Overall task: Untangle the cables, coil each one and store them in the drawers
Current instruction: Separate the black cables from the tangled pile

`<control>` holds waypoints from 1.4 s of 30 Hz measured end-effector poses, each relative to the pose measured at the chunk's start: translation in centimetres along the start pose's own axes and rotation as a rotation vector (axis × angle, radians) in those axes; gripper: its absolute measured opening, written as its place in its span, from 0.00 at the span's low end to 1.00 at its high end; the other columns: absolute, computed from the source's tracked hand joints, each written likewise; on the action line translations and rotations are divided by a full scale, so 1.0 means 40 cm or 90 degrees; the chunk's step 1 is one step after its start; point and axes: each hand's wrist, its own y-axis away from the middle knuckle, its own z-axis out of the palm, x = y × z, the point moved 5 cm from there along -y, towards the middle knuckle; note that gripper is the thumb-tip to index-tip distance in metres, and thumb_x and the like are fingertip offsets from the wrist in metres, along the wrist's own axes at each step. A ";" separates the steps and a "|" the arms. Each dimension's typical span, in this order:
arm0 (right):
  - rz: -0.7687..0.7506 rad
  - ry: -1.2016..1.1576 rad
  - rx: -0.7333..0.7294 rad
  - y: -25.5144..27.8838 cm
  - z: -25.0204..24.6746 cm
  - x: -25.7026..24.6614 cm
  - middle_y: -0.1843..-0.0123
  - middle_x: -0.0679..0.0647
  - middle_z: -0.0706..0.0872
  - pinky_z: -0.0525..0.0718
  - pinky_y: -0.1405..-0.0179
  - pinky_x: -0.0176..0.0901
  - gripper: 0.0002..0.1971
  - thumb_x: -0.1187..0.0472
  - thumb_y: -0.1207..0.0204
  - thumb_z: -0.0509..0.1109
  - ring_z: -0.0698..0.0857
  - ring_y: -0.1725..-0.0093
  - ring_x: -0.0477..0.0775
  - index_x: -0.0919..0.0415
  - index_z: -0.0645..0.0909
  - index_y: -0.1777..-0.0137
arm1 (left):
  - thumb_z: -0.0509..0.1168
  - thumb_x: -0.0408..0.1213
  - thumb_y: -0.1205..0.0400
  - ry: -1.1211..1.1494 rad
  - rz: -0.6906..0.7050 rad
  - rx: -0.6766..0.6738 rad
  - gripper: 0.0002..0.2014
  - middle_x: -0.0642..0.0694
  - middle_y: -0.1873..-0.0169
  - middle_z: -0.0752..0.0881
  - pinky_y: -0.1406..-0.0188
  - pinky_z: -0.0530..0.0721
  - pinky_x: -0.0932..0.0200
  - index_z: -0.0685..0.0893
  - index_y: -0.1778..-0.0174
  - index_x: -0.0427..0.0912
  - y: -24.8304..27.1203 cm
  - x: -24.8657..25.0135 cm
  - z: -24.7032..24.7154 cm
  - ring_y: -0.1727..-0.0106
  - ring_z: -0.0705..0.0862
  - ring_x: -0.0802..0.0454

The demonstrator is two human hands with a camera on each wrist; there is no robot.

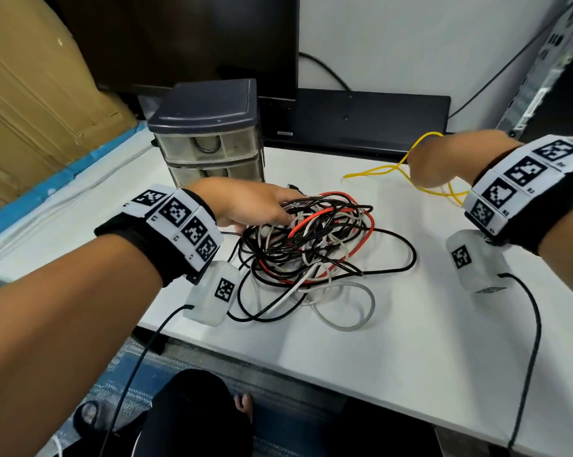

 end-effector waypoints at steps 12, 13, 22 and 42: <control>-0.278 -0.228 -0.021 0.193 -0.072 -0.241 0.37 0.48 0.83 0.84 0.46 0.48 0.15 0.61 0.14 0.65 0.84 0.44 0.54 0.48 0.81 0.30 | 0.70 0.39 0.13 -0.173 0.101 0.306 0.20 0.47 0.40 0.89 0.33 0.83 0.44 0.81 0.25 0.51 0.088 -0.027 -0.033 0.37 0.86 0.46; -0.281 -0.215 -0.008 0.198 -0.068 -0.245 0.36 0.48 0.82 0.81 0.43 0.47 0.15 0.60 0.14 0.67 0.82 0.42 0.54 0.49 0.81 0.30 | 0.70 0.39 0.14 -0.173 0.105 0.319 0.20 0.46 0.42 0.89 0.35 0.84 0.44 0.81 0.25 0.51 0.103 -0.025 -0.033 0.40 0.87 0.46; -0.265 -0.328 0.178 0.246 -0.099 -0.242 0.54 0.52 0.88 0.75 0.65 0.39 0.12 0.67 0.26 0.75 0.82 0.60 0.49 0.48 0.79 0.55 | 0.74 0.38 0.17 -0.052 0.239 0.322 0.12 0.50 0.45 0.86 0.43 0.88 0.47 0.86 0.39 0.50 0.211 0.053 -0.019 0.49 0.87 0.49; -0.238 -0.479 0.122 0.209 -0.039 -0.199 0.49 0.54 0.90 0.92 0.49 0.51 0.18 0.75 0.17 0.63 0.91 0.54 0.48 0.54 0.90 0.51 | 0.77 0.45 0.19 0.000 0.215 0.334 0.16 0.55 0.59 0.91 0.56 0.82 0.62 0.89 0.36 0.51 0.147 0.096 0.024 0.60 0.86 0.57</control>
